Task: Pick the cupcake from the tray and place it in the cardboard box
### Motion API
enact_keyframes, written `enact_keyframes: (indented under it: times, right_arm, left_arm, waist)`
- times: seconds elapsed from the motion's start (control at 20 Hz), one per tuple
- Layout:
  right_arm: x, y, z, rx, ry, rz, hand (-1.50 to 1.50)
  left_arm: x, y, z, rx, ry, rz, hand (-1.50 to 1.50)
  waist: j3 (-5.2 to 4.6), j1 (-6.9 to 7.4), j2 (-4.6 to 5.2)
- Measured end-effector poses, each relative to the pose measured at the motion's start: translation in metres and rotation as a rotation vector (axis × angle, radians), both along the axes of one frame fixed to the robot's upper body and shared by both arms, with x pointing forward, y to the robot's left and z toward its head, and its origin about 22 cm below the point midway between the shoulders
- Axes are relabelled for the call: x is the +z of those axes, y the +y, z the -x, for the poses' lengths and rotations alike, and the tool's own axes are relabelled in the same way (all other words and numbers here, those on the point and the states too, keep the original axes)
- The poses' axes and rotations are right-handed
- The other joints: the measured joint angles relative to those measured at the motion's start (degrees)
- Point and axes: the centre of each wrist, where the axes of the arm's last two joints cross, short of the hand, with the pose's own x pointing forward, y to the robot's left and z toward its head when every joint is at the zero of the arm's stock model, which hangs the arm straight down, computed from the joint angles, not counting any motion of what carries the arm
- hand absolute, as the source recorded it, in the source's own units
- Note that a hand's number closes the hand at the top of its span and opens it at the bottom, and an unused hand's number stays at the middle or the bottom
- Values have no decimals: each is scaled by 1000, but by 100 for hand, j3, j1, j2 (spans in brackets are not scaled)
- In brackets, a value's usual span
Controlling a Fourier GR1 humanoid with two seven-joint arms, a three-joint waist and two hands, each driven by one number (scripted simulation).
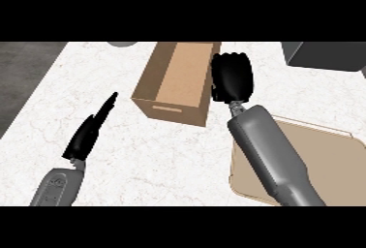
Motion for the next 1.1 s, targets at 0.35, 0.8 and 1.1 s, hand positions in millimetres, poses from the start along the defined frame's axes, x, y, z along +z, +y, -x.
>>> enact_keyframes:
  times: [0.35,0.8,1.1]
  right_arm:
    - [79,67,9,-251,-82,-73,150]
    - [103,103,7,-301,-11,-55,150]
    - [77,83,-14,-366,207,-130,-150]
  left_arm:
    - [2,-8,-6,-3,-15,5,0]
    - [1,9,-2,50,-22,8,0]
    - [0,16,5,58,-28,4,0]
  waist:
    - [31,14,83]
    - [49,-272,147]
    - [56,-325,175]
